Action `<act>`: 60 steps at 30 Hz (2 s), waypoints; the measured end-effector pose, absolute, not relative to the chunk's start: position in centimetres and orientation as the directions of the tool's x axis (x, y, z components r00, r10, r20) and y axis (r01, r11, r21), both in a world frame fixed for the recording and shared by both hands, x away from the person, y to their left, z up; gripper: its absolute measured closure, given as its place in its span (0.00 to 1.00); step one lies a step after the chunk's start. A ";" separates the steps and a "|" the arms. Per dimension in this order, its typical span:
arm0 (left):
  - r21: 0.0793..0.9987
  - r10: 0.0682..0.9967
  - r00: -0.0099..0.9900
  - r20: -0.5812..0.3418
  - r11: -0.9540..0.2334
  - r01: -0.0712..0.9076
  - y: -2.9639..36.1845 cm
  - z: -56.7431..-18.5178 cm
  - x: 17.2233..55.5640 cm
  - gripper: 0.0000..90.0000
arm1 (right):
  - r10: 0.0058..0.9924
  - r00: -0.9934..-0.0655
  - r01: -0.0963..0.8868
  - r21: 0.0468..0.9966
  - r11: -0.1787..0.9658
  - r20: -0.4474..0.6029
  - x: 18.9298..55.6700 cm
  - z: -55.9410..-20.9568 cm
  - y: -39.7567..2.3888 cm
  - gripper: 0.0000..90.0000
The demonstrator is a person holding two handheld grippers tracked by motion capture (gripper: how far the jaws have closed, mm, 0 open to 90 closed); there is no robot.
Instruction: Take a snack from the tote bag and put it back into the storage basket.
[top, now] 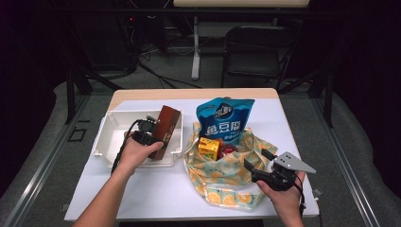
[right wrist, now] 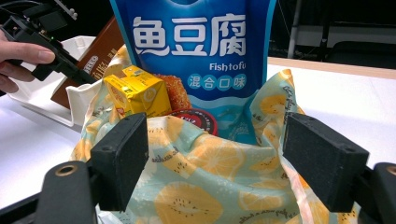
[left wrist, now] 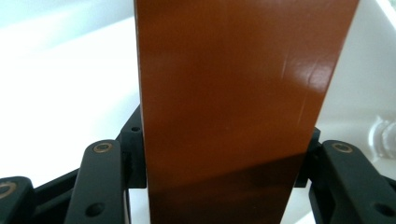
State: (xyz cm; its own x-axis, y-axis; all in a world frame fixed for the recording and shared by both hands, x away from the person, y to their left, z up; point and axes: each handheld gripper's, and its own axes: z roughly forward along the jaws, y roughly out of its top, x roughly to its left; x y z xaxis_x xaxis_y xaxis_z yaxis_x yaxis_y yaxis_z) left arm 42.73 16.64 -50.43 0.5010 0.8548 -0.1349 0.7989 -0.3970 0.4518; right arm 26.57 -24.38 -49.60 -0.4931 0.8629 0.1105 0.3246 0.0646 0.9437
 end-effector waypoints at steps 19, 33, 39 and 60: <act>0.680 0.818 0.548 -0.178 -0.300 0.669 18.5 -47.6 38.4 0.88 | 0.866 -0.487 0.330 0.942 0.066 0.110 26.6 -49.7 -24.4 0.24; 0.638 0.830 0.531 -0.172 -0.317 0.702 18.6 -51.8 36.3 1.00 | 0.863 -0.494 0.333 0.940 0.070 0.111 26.6 -49.9 -24.1 0.24; 0.643 0.866 0.474 -0.160 -0.273 0.716 19.8 -52.0 37.3 1.00 | 0.864 -0.490 0.338 0.939 0.069 0.112 26.6 -49.9 -24.2 0.25; 0.679 0.939 0.263 -0.221 -0.045 0.732 21.6 -53.5 42.2 1.00 | 0.867 -0.486 0.345 0.936 0.076 0.109 26.7 -50.1 -24.3 0.25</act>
State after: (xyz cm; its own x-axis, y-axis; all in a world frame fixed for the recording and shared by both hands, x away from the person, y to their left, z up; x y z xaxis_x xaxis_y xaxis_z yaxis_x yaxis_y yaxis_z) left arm 42.21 21.58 -53.45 0.2627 0.9392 -0.2209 0.7324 -0.0451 0.6793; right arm 26.73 -24.28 -50.14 -0.4864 0.8668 0.1093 0.3450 0.0756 0.9356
